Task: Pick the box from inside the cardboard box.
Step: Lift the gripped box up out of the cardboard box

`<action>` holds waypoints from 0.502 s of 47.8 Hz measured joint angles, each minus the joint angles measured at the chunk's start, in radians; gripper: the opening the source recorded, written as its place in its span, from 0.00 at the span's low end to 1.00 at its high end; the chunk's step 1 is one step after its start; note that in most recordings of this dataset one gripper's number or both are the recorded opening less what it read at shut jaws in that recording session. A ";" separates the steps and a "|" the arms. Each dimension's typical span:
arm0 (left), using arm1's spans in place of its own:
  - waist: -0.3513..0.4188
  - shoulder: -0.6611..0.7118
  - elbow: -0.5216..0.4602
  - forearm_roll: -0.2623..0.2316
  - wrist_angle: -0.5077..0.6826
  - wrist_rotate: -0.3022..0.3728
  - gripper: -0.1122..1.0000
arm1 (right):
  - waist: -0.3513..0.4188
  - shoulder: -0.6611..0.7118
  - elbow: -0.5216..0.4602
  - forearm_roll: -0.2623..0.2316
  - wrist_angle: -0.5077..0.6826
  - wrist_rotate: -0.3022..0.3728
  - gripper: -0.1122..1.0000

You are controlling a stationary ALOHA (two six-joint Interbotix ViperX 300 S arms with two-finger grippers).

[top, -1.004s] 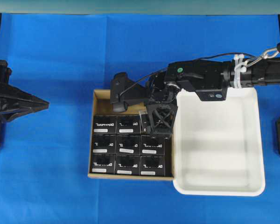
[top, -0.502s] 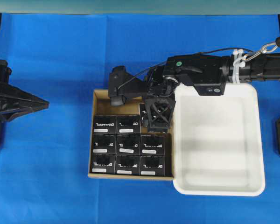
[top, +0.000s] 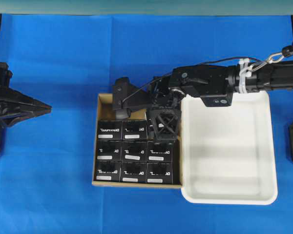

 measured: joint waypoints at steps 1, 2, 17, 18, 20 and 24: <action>0.002 0.000 0.002 0.000 0.000 0.000 0.06 | 0.000 0.000 0.008 0.000 -0.003 -0.003 0.98; 0.002 0.000 0.002 0.002 0.000 0.000 0.06 | 0.000 -0.002 0.014 -0.002 -0.008 -0.003 0.98; 0.003 0.002 0.002 0.002 0.000 0.000 0.06 | 0.002 -0.006 0.046 -0.002 -0.046 -0.006 0.98; 0.003 0.002 0.002 0.000 0.000 0.000 0.06 | 0.000 -0.006 0.046 -0.002 -0.046 -0.006 0.98; 0.003 0.003 0.002 0.002 0.000 0.000 0.06 | 0.002 -0.005 0.043 -0.003 -0.049 -0.006 0.97; 0.003 0.003 0.002 0.002 0.000 0.000 0.06 | 0.000 -0.003 0.037 -0.002 -0.049 -0.003 0.96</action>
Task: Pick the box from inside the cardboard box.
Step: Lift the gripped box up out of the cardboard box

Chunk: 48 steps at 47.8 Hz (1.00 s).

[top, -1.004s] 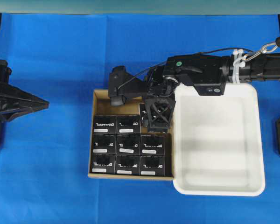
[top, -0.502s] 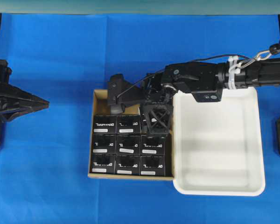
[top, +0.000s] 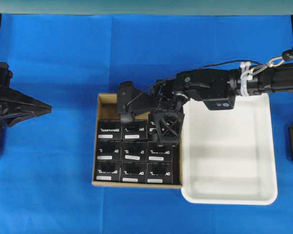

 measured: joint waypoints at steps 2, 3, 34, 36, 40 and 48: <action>0.000 0.000 0.000 -0.002 0.000 0.000 0.06 | 0.000 0.000 -0.003 0.000 0.002 0.000 0.94; 0.000 0.000 0.000 0.000 0.000 0.000 0.06 | 0.000 0.000 -0.005 0.000 0.003 0.000 0.93; 0.000 0.000 0.000 0.000 0.000 0.000 0.06 | -0.057 -0.112 -0.242 -0.005 0.347 0.008 0.65; 0.000 0.000 0.000 0.000 0.000 0.000 0.06 | -0.069 -0.130 -0.259 -0.005 0.382 0.006 0.65; 0.000 0.000 -0.002 0.000 0.000 0.000 0.06 | -0.091 -0.173 -0.281 -0.006 0.442 0.006 0.65; 0.000 -0.002 -0.002 -0.002 0.000 0.000 0.06 | -0.123 -0.247 -0.278 -0.005 0.514 0.003 0.65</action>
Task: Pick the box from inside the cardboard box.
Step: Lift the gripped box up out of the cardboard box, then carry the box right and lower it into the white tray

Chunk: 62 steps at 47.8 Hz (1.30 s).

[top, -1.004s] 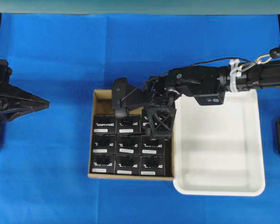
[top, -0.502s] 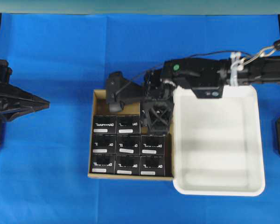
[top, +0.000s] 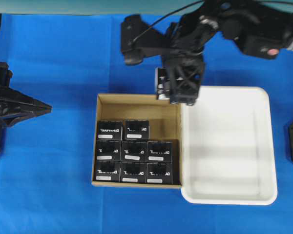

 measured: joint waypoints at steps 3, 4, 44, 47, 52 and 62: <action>0.000 0.000 0.002 0.002 0.000 0.000 0.06 | -0.012 -0.020 0.021 -0.002 0.015 -0.002 0.65; 0.000 0.000 0.002 0.000 0.000 0.000 0.06 | -0.014 -0.025 0.031 0.000 0.018 -0.002 0.65; 0.000 -0.003 0.002 0.002 0.000 0.000 0.06 | -0.038 -0.195 0.638 -0.020 -0.477 -0.040 0.65; 0.000 -0.003 0.002 0.000 0.000 0.000 0.06 | -0.037 -0.179 0.647 -0.026 -0.500 -0.043 0.65; 0.000 -0.003 -0.002 0.000 0.000 0.000 0.06 | -0.035 -0.155 0.653 -0.029 -0.526 -0.060 0.65; -0.002 -0.002 -0.008 0.002 -0.003 0.000 0.06 | -0.029 -0.097 0.657 -0.031 -0.589 -0.094 0.65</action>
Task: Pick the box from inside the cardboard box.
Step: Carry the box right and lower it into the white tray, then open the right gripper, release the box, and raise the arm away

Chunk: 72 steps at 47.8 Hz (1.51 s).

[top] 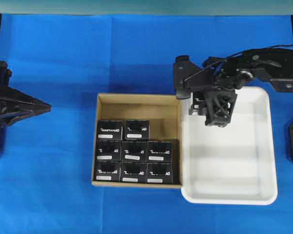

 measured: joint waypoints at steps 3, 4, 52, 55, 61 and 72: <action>0.002 -0.002 -0.003 -0.002 0.002 0.000 0.06 | 0.000 0.014 0.000 0.002 -0.005 -0.002 0.65; 0.002 -0.002 -0.003 -0.002 0.002 0.000 0.06 | 0.000 0.018 0.000 0.002 -0.005 -0.002 0.65; -0.005 -0.002 -0.012 -0.002 0.000 -0.002 0.06 | 0.009 0.058 0.009 0.005 -0.037 0.006 0.99; -0.006 0.000 -0.012 0.000 0.000 -0.002 0.06 | 0.011 0.057 0.008 0.006 -0.037 0.009 0.97; -0.006 -0.002 -0.012 0.000 -0.002 -0.002 0.06 | 0.009 0.049 0.005 0.006 -0.037 0.035 0.98; -0.008 -0.002 -0.012 0.000 -0.003 -0.002 0.06 | -0.003 -0.063 -0.020 0.006 0.000 0.089 0.98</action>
